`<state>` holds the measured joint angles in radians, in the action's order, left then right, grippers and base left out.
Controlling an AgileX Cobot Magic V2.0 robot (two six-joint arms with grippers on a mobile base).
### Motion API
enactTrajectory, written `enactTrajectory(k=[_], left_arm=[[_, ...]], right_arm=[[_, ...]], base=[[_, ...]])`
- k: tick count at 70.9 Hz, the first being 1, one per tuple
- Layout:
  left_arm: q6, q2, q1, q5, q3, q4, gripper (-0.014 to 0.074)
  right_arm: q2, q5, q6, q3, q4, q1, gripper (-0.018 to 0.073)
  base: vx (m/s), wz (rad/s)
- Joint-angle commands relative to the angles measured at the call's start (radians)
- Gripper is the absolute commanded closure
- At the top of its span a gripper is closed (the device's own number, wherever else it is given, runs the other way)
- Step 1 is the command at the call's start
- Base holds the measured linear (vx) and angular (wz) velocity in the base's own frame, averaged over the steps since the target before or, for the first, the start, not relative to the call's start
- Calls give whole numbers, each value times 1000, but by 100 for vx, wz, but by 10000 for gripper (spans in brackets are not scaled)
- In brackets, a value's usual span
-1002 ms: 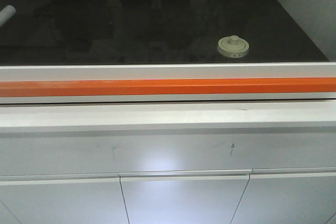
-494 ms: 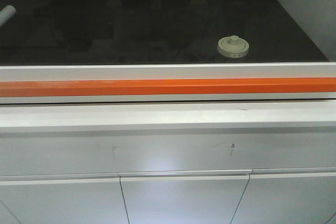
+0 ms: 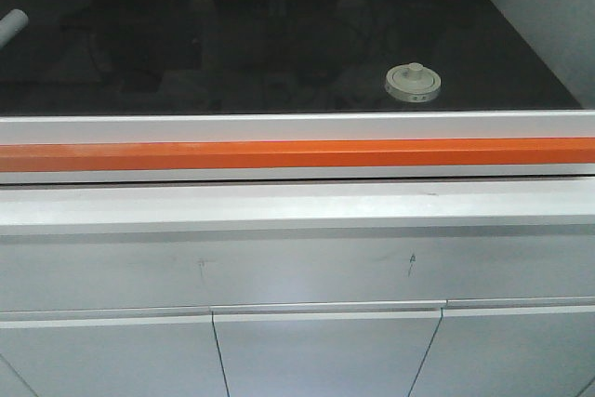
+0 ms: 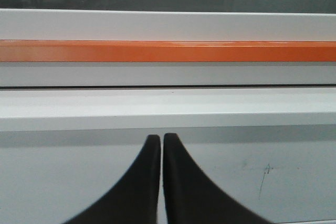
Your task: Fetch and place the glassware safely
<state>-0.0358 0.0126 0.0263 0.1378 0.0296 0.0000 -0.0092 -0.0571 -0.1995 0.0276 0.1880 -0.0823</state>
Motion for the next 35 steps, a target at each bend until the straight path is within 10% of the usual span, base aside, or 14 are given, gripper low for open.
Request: enactTrajectory(k=[1,35], left_arm=[[-9,11,0,-73,27,-11,603],[-9,11,0,-73,27,-10,603]], right_arm=[[-13,68,7,19,3,-4,563],[-13,69,7,19,5,-4,563]], base=[[0,0],[0,0]])
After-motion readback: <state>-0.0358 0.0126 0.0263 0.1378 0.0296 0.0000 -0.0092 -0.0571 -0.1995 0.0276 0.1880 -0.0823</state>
